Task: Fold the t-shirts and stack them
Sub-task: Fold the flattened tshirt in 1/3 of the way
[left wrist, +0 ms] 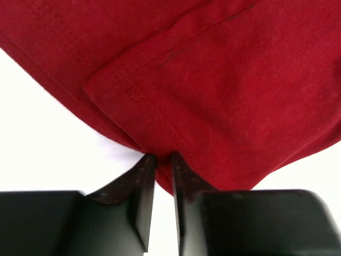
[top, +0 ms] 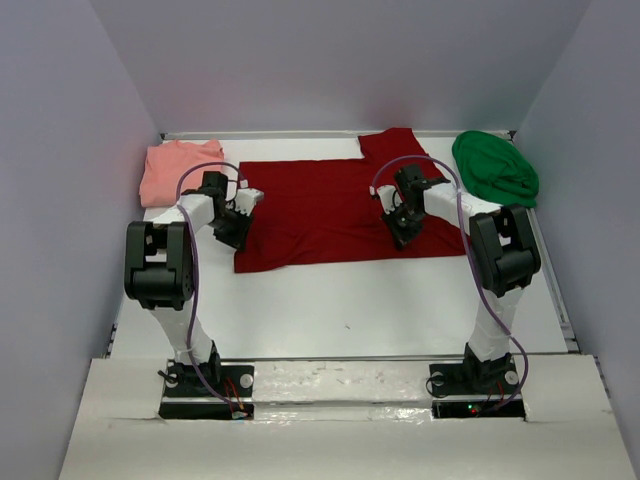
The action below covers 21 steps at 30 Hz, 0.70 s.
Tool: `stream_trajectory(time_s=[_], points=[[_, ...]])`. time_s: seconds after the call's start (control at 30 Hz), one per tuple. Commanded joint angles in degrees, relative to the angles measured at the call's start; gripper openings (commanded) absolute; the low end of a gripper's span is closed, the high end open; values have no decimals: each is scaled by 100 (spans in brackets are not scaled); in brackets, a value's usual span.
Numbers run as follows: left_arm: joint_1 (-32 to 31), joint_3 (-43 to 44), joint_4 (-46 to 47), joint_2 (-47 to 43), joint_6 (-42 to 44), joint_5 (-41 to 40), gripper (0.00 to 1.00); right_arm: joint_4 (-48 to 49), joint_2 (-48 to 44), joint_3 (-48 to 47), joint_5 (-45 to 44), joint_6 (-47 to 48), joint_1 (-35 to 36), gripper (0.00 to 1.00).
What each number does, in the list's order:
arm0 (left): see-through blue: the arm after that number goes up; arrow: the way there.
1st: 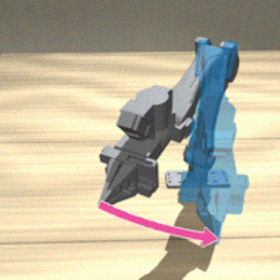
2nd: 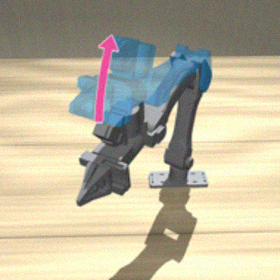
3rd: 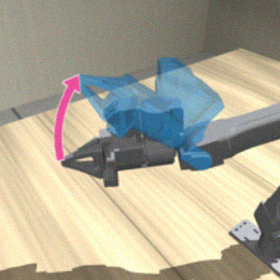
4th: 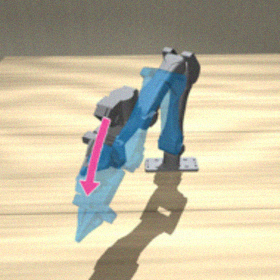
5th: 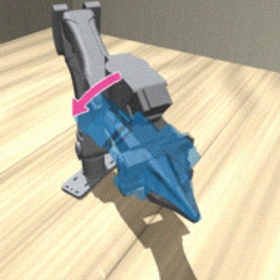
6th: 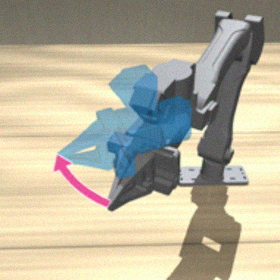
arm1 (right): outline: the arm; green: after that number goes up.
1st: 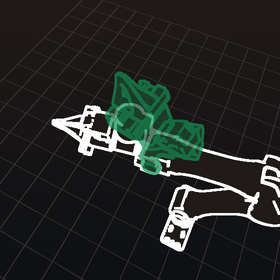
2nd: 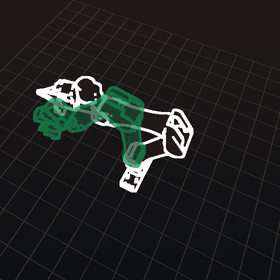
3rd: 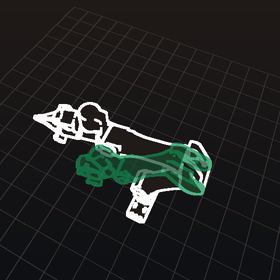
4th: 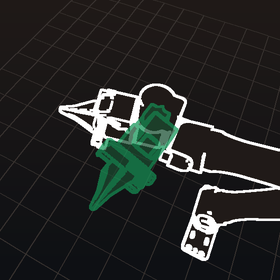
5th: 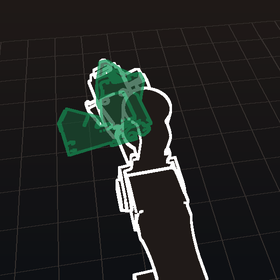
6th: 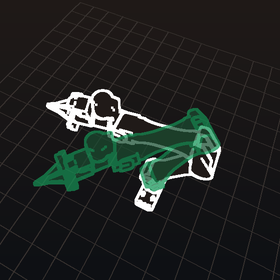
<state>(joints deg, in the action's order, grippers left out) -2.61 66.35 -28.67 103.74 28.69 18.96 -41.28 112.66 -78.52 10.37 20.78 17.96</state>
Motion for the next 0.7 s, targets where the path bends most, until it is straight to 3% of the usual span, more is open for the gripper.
stream_trajectory(time_s=[0.0, 0.13, 0.67], points=[[-99, 142, -148, 41, 23, 117, 24, 252, 538, 214, -229, 111, -55, 0], [-134, 115, -139, 14, 40, 55, 0, 252, 538, 214, -237, 111, -55, 0], [-222, 291, -491, -548, 330, -683, 0, 225, 564, 188, -237, 111, -55, 0]])
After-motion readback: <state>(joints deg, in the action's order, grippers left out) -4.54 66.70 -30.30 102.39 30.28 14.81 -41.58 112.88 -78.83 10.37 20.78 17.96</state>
